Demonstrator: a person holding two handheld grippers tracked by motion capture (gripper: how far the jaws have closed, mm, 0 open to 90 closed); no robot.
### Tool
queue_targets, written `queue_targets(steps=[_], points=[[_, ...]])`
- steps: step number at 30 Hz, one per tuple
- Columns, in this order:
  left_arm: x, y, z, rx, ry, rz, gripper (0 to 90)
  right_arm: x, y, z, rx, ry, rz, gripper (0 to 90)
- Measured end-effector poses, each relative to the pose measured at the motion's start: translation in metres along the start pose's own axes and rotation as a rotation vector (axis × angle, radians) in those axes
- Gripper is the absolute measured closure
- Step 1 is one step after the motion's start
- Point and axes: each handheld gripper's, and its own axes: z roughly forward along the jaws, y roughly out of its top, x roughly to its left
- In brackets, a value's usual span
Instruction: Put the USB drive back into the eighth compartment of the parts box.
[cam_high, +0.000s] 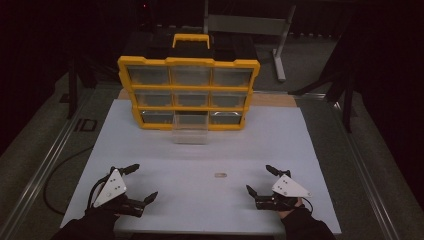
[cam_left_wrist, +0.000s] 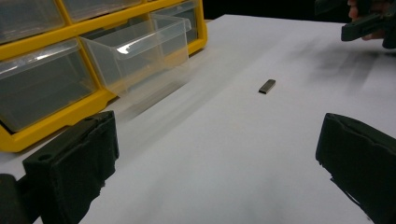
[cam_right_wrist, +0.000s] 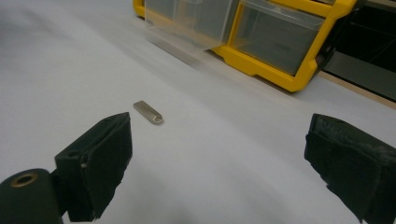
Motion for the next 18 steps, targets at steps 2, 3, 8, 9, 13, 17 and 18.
queue_targets(steps=[2,3,8,9,13,17,18], points=[[0.001,0.004,0.002,0.000,-0.008,0.005,0.4,0.000,0.000,0.001,0.003,0.001,-0.003,7.9],[0.001,0.004,0.002,0.000,-0.008,0.005,0.4,0.000,0.000,0.001,0.003,0.001,-0.003,7.9],[0.004,0.014,0.008,0.020,-0.038,0.021,0.4,0.000,0.000,0.000,0.002,0.003,-0.002,7.9],[0.004,0.014,0.008,0.020,-0.038,0.021,0.4,0.000,0.000,0.000,0.000,0.005,-0.002,7.9],[0.006,0.025,0.014,0.028,-0.065,0.033,0.4,0.000,0.000,0.000,-0.001,0.007,0.001,7.9],[0.006,0.035,0.021,0.044,-0.097,0.059,0.4,0.001,0.001,0.000,-0.004,0.007,-0.002,7.9],[0.006,0.035,0.021,0.044,-0.097,0.059,0.4,0.001,0.001,0.000,-0.004,0.007,-0.002,7.9]])
